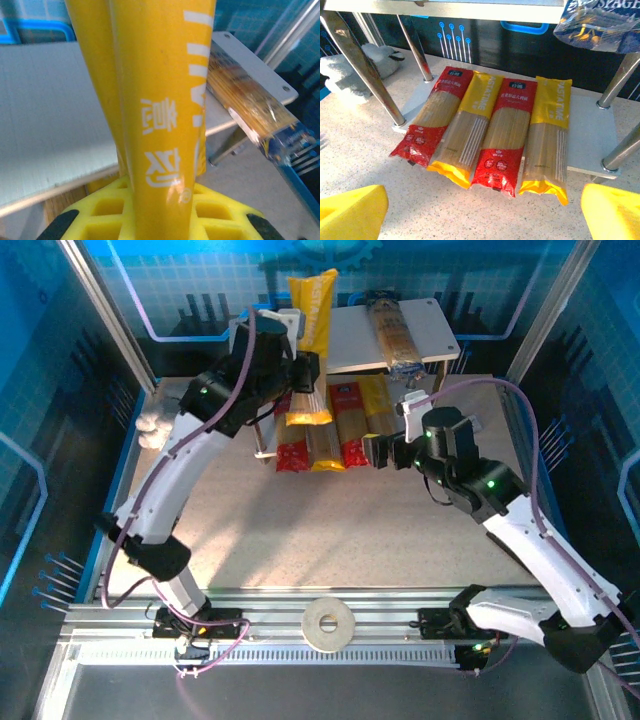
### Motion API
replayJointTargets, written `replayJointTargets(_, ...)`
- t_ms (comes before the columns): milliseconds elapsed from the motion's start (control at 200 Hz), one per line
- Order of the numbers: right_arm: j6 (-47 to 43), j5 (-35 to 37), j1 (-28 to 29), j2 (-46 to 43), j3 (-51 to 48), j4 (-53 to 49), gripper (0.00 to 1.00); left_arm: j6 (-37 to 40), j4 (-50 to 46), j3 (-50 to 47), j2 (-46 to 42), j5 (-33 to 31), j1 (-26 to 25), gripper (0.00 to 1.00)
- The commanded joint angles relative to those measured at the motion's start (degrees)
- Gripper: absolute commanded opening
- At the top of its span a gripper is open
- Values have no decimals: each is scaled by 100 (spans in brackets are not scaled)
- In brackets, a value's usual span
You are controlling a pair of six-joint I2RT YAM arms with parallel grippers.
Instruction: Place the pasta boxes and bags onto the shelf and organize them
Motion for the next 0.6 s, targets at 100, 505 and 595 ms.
replayJointTargets(100, 107, -255, 87, 64, -119, 199, 100, 202, 909, 1082, 450, -809, 317, 9)
replayJointTargets(505, 37, -247, 83, 188, -165, 248, 100, -5, 873, 1629, 1352, -788, 680, 11)
replayJointTargets(595, 36, -224, 83, 199, -173, 248, 100, -77, 854, 1616, 1465, -732, 727, 12)
